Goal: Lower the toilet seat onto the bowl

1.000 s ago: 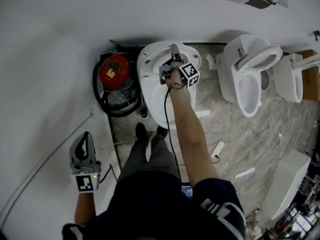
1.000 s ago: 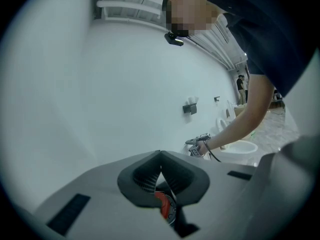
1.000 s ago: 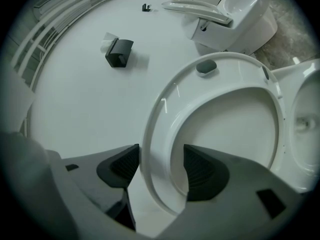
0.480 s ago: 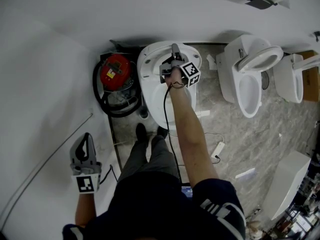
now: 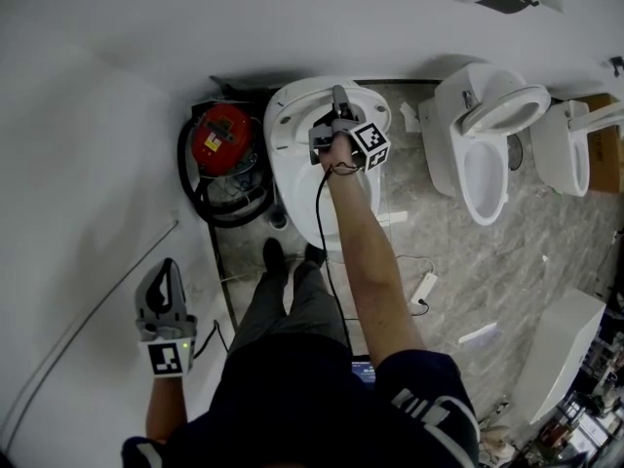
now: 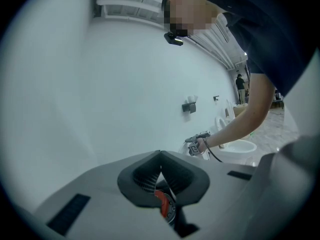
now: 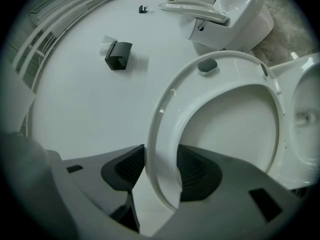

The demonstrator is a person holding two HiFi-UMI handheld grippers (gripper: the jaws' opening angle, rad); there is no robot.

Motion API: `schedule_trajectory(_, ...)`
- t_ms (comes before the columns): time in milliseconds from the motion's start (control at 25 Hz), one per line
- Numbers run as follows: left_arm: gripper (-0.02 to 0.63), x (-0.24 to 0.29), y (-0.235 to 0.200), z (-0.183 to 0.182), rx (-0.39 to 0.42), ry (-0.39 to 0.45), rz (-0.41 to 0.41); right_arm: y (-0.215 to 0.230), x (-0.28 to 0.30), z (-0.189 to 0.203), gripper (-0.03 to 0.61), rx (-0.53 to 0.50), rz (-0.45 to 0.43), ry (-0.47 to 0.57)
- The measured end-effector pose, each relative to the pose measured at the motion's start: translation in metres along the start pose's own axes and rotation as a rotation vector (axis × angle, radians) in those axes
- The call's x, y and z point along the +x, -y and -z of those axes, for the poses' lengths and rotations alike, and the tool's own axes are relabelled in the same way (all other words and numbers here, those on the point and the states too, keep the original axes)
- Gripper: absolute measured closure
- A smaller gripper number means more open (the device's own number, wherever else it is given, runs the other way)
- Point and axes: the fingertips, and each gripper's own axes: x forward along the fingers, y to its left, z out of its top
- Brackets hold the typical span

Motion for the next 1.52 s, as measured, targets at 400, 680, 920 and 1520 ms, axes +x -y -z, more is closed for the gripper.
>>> schedule_trajectory(400, 0.589, 0.002, 0.006, -0.005, 0.01, 0.013, 0.038, -0.004, -0.035, 0.001, 0.36, -0.007, -0.013, -0.011)
schedule_trajectory(680, 0.589, 0.001, 0.012, -0.004, 0.015, 0.028, 0.067, -0.002, -0.066, 0.002, 0.365, -0.013, -0.017, -0.011)
schedule_trajectory(920, 0.589, -0.004, 0.015, -0.003, 0.022, 0.039, 0.092, 0.0, -0.09, 0.004, 0.371, -0.007, -0.028, -0.013)
schedule_trajectory(1520, 0.589, -0.018, 0.02, 0.011, 0.03, 0.043, 0.131, 0.014, -0.147, 0.01, 0.379, -0.02, -0.033, -0.024)
